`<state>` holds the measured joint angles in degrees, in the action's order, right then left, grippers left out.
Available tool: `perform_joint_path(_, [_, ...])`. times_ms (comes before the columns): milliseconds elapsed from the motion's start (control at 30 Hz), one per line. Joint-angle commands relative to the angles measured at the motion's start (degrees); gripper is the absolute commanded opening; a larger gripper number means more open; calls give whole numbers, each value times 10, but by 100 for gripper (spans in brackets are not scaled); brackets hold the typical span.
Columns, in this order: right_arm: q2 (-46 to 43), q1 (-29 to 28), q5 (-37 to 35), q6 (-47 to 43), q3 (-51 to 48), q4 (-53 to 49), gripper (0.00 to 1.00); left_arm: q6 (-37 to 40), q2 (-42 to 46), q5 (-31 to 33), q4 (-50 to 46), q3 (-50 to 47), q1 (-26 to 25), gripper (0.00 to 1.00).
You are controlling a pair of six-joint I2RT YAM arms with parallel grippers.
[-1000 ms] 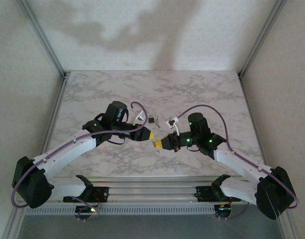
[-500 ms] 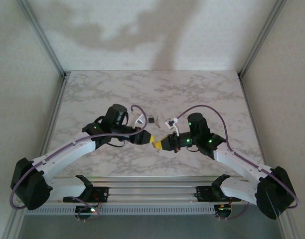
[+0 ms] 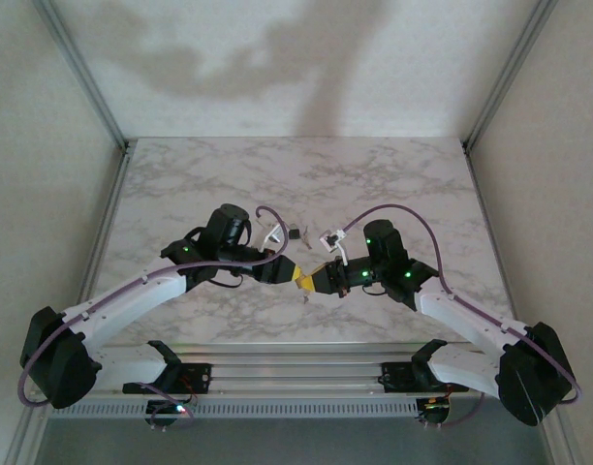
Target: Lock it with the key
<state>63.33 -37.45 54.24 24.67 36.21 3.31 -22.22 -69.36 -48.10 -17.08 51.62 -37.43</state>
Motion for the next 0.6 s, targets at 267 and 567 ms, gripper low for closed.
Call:
perform_joint_path(267, [11, -14, 21, -9, 20, 5, 0, 12, 22, 10, -4, 14, -4, 19])
perform_joint_path(567, [8, -17, 20, -12, 20, 2, 0, 10, 20, 5, 1, 7, -5, 20])
